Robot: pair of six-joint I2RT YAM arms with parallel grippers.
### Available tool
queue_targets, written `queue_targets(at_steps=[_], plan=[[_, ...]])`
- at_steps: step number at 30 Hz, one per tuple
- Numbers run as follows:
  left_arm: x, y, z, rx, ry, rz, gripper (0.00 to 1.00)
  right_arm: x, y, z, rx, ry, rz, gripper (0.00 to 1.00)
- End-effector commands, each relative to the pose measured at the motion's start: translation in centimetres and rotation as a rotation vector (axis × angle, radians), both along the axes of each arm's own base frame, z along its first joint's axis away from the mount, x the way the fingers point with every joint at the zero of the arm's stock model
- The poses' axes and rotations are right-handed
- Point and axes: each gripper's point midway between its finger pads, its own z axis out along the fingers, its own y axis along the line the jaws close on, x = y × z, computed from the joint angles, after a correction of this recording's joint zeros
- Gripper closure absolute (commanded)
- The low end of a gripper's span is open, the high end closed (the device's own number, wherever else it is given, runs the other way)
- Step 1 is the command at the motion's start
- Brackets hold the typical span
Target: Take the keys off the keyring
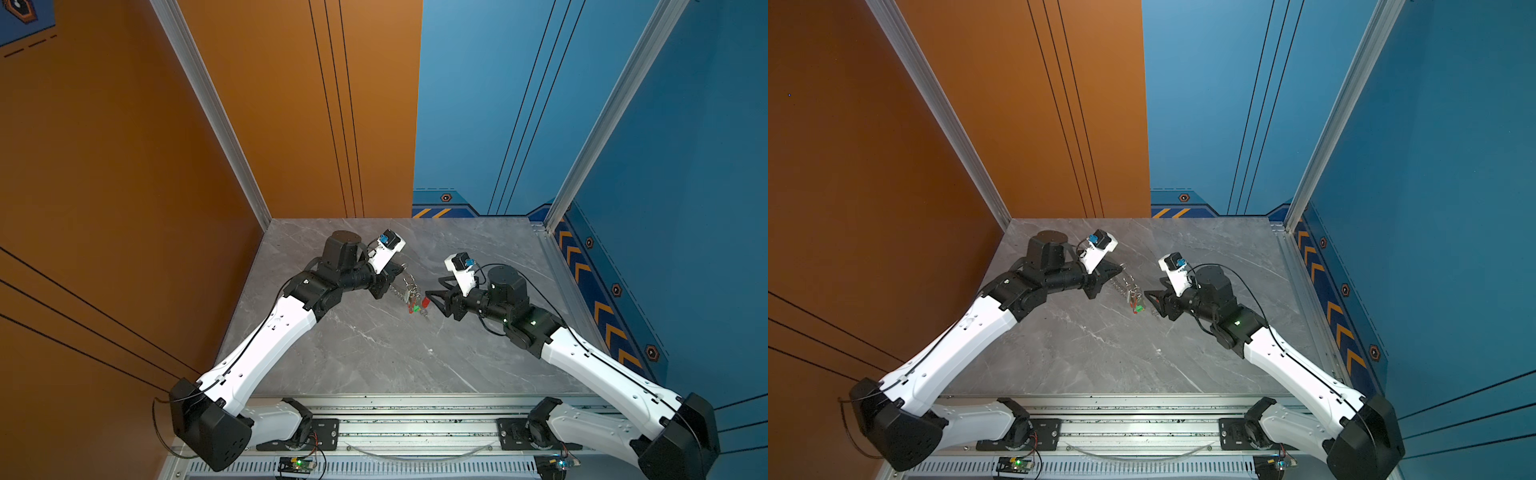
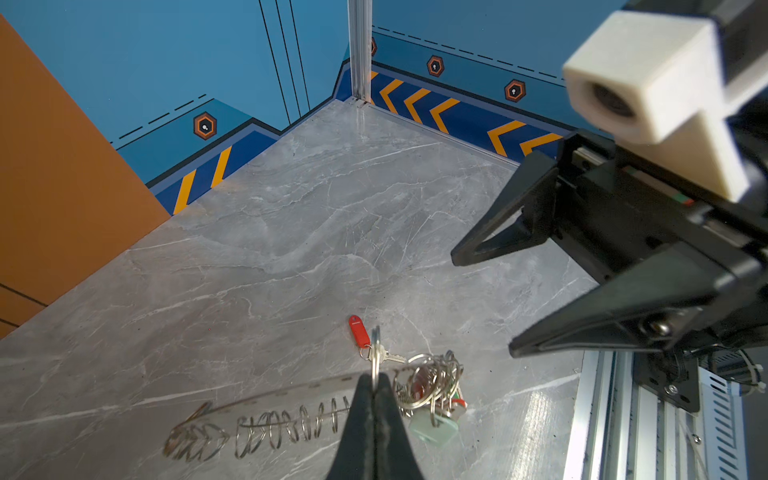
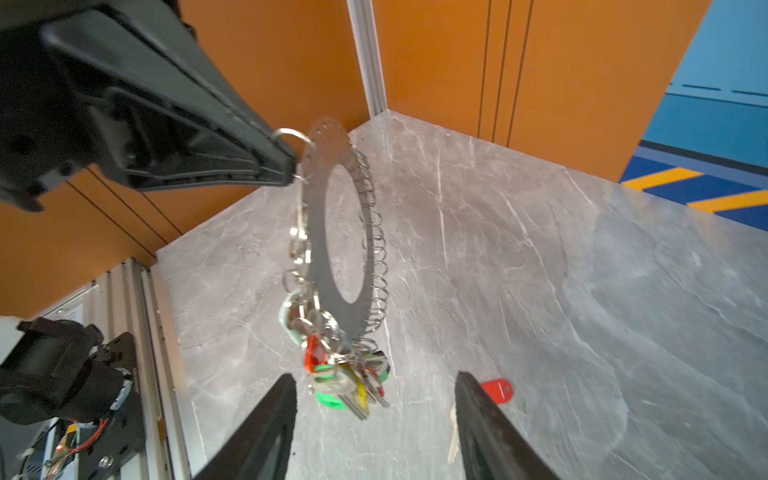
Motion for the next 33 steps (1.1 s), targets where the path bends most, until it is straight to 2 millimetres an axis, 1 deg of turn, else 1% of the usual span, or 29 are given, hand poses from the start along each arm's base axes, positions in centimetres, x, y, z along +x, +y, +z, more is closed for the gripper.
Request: queue_targets(at_steps=[1, 5, 10, 12, 17, 23, 26, 29, 33], plan=[[0.1, -0.3, 3.8, -0.087, -0.072, -0.017, 1.0, -0.2, 1.8, 1.5, 0.025, -0.089, 0.094, 0.4], [-0.2, -0.1, 4.5, -0.102, -0.072, -0.034, 1.0, 0.3, 3.3, 1.8, 0.024, -0.103, 0.144, 0.45], [-0.5, 0.1, 5.3, -0.111, -0.08, -0.038, 1.0, 1.2, 4.0, 1.7, 0.007, -0.114, 0.161, 0.51], [-0.6, 0.0, 5.4, -0.118, -0.08, -0.042, 1.0, 1.3, 4.3, 1.7, 0.003, -0.118, 0.172, 0.55], [-0.8, -0.1, 5.7, -0.129, -0.079, -0.051, 1.0, 1.3, 5.3, 1.9, -0.006, -0.116, 0.22, 0.61], [-0.9, 0.0, 6.3, -0.138, -0.089, -0.047, 1.0, 1.4, 5.3, 1.1, -0.054, -0.118, 0.228, 0.73], [-0.9, 0.1, 6.3, -0.136, -0.09, -0.043, 1.0, 1.3, 5.3, 1.1, -0.074, -0.127, 0.234, 0.78], [-0.7, 0.4, 6.5, -0.131, -0.102, -0.027, 1.0, 1.0, 5.3, 0.7, -0.098, -0.124, 0.248, 0.78], [-0.7, 0.4, 7.0, -0.138, -0.109, -0.032, 1.0, 0.4, 5.5, -0.3, -0.153, -0.128, 0.267, 0.67]])
